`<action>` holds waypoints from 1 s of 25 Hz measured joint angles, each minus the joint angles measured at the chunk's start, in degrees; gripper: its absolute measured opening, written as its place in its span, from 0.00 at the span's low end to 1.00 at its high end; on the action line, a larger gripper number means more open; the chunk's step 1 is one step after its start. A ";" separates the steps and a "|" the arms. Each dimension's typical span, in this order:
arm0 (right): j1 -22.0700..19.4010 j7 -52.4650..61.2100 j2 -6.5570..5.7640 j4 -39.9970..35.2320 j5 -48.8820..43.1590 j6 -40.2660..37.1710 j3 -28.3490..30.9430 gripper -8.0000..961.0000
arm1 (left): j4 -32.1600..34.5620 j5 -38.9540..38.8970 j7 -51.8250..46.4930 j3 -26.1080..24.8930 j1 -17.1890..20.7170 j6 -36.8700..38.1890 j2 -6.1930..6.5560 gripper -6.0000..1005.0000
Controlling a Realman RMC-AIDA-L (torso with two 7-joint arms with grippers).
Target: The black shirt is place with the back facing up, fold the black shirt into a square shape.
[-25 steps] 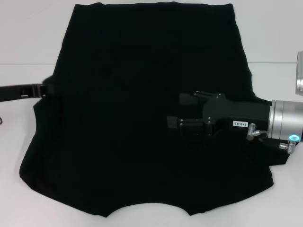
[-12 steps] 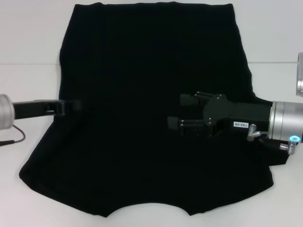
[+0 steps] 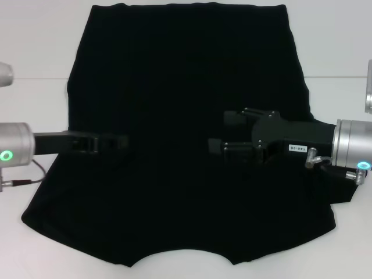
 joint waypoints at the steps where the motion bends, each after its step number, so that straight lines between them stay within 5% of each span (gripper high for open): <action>1: 0.04 0.05 -0.13 0.00 0.01 0.09 0.01 0.96 | 0.08 0.07 0.02 -0.33 0.27 -0.79 0.14 0.33; 10: 0.29 0.21 -0.27 -0.12 0.25 0.49 0.33 0.96 | 0.75 0.87 0.51 -0.77 2.52 -7.16 0.28 0.75; 17: 0.05 1.76 -0.50 -0.17 0.65 0.50 1.17 0.96 | 0.69 0.83 1.45 -0.49 1.80 -3.26 0.29 0.82; 21: -0.70 8.30 -2.05 -0.25 0.51 1.67 2.67 0.96 | 0.64 -0.30 5.01 -0.43 0.53 3.77 0.38 0.86; 25: -1.71 19.54 -5.51 -0.30 -0.30 3.34 2.52 0.96 | 0.13 -5.15 12.58 -0.41 -0.22 12.03 0.15 0.86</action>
